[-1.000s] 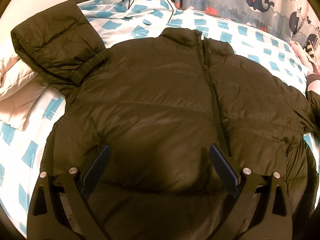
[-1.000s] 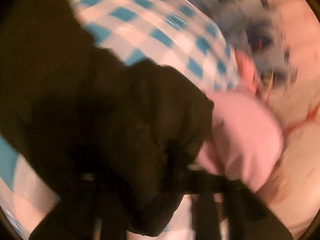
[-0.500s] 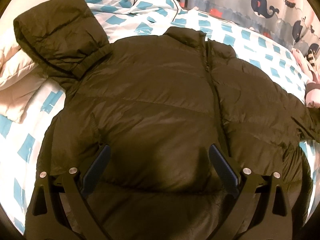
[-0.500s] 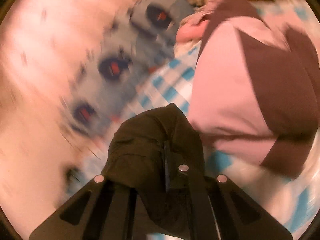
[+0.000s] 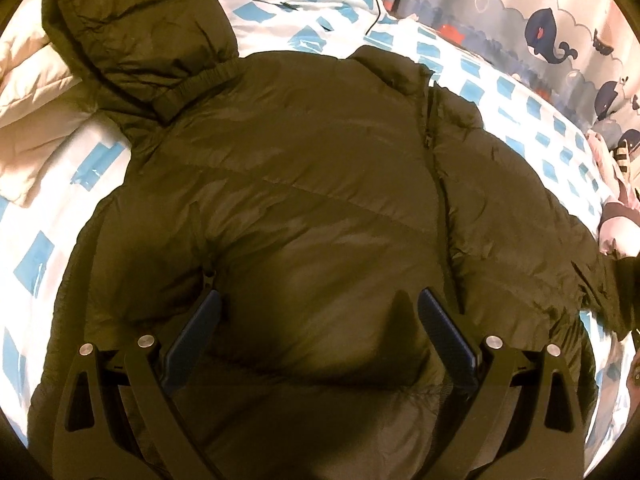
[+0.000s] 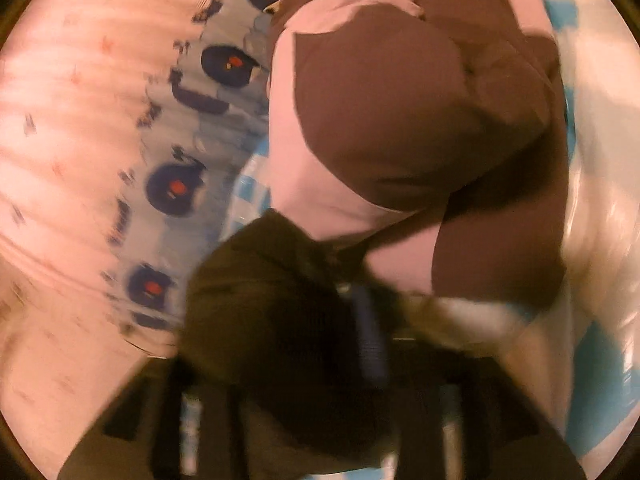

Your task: Fold large clothes

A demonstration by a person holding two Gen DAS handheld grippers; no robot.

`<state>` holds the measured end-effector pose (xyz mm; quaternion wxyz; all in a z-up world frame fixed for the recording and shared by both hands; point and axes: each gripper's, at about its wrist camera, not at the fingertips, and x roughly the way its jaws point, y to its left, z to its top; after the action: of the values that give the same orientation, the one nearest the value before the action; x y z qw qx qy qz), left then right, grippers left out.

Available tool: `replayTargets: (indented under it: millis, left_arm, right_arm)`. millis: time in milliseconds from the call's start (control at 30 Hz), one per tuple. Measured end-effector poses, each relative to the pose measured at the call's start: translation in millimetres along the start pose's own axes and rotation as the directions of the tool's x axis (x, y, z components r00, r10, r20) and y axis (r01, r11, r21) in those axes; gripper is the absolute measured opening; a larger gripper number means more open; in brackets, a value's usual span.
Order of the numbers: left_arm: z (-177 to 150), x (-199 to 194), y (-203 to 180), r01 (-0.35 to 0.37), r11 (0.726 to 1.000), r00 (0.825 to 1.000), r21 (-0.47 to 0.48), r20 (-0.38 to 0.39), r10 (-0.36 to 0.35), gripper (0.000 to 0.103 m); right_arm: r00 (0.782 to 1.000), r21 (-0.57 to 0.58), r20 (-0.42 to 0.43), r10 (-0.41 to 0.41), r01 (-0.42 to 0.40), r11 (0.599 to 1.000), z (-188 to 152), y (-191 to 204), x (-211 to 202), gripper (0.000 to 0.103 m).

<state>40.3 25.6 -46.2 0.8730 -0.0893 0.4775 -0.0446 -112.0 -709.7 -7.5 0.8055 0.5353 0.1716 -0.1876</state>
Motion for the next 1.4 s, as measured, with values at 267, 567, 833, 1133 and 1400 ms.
replayTargets:
  millis: [267, 567, 833, 1133, 1400]
  left_arm:
    - [-1.0, 3.2, -2.7, -0.010, 1.000, 1.000, 0.009, 0.001, 0.010, 0.095]
    - [-0.1, 2.3, 1.2, 0.017, 1.000, 1.000, -0.017, 0.001, -0.017, 0.094]
    - [6.5, -11.9, 16.1, 0.037, 0.997, 0.999, -0.066, 0.037, -0.034, 0.095]
    - [22.6, -58.5, 49.8, -0.027, 0.997, 0.986, -0.066, 0.162, 0.038, 0.095]
    - [26.3, -85.1, 122.0, -0.034, 0.988, 0.986, -0.148, 0.155, 0.058, 0.095]
  right_arm:
    - [0.996, -0.243, -0.086, -0.029, 0.007, 0.970, -12.7, 34.7, 18.9, 0.008]
    - [0.951, -0.036, -0.067, 0.302, -0.305, 0.952, -19.2, 51.8, 14.9, 0.003]
    - [0.827, 0.034, -0.059, 0.559, -0.558, 0.829, -46.7, 151.4, 11.7, 0.003]
    - [0.695, 0.007, -0.228, 0.682, -0.699, 0.715, -151.3, 308.7, 39.8, 0.003]
    - [0.693, -0.016, -0.419, 0.586, -0.651, 0.759, -303.0, 349.9, 106.3, 0.003]
